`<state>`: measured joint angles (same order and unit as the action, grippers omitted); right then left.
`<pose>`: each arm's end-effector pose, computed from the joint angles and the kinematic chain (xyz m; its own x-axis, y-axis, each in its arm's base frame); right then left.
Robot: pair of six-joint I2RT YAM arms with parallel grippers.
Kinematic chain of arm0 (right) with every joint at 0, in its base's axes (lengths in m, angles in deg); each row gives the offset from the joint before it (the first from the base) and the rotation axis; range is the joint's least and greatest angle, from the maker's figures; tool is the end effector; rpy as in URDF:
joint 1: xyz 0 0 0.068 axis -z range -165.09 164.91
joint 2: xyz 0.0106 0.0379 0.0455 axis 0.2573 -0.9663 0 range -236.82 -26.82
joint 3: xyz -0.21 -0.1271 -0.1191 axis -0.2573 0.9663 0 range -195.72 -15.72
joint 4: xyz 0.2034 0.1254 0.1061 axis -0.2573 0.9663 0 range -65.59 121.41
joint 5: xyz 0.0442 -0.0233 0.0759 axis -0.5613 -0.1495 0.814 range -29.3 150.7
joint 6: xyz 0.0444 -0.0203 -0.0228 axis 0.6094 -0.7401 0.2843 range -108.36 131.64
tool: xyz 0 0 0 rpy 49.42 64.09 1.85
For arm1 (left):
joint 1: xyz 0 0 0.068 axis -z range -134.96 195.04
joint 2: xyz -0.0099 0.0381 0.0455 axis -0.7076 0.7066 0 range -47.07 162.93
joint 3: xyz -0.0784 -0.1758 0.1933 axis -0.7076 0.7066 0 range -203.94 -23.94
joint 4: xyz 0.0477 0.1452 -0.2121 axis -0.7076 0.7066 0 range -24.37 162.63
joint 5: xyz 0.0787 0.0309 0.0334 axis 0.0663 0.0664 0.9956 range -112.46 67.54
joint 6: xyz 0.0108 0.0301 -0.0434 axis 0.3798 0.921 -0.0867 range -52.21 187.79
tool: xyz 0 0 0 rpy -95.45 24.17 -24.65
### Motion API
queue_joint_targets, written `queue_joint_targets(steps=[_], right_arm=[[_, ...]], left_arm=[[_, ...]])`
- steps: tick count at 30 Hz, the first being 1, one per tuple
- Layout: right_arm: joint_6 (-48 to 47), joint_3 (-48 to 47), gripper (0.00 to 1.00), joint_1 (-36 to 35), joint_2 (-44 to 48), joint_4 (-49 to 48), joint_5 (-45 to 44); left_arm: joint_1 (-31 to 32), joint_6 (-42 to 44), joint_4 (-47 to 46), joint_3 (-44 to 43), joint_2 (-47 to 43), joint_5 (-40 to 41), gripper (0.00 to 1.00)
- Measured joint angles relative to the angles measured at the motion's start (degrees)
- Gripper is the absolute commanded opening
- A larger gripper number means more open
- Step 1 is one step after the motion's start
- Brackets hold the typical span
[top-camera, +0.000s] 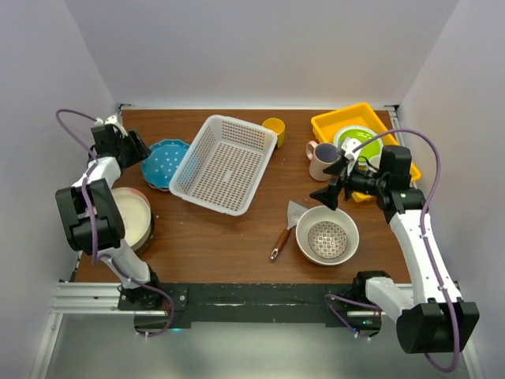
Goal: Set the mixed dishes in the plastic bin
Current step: Pick up the plate at the center of the board.
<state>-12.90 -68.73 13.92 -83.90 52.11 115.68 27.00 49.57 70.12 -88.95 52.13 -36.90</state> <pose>0.2049 0.0328 0.3280 -0.1855 -0.2415 -0.9525 -0.8609 0.5072 0.0391 0.3671 0.1104 0.2183 -0.5286 -0.4907 -0.6927 -0.2949 0.8713 -0.3922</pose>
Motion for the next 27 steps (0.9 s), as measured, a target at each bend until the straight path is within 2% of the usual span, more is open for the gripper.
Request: queue_joint_targets(steps=[11, 15, 20, 22, 24, 25, 27], right_arm=[[0.2, 0.0, 0.98, 0.0, -1.4, -0.1, 0.0], [0.4, 0.0, 0.98, 0.0, -1.7, -0.1, 0.0], [0.5, 0.0, 0.98, 0.0, -1.8, -0.1, 0.0], [0.5, 0.0, 0.98, 0.0, -1.8, -0.1, 0.0], [0.5, 0.0, 0.98, -0.1, -1.8, -0.1, 0.0], [0.5, 0.0, 0.98, -0.1, -1.8, -0.1, 0.0], [0.5, 0.0, 0.98, -0.1, -1.8, -0.1, 0.0]], left_arm=[[0.0, 4.1, 2.5, -3.9, 7.2, 2.5, 0.50], [0.0, 5.3, 3.1, -5.5, 10.2, 2.4, 0.44], [-0.1, 6.4, 3.5, -6.9, 11.8, 1.2, 0.30], [-0.1, 6.9, 3.3, -7.0, 11.9, 1.0, 0.17], [-0.2, 7.2, 3.2, -7.2, 11.9, 0.9, 0.11], [-0.2, 7.4, 3.3, -7.3, 11.9, 0.6, 0.04], [-0.4, 7.8, 3.4, -7.3, 11.9, -0.3, 0.00]])
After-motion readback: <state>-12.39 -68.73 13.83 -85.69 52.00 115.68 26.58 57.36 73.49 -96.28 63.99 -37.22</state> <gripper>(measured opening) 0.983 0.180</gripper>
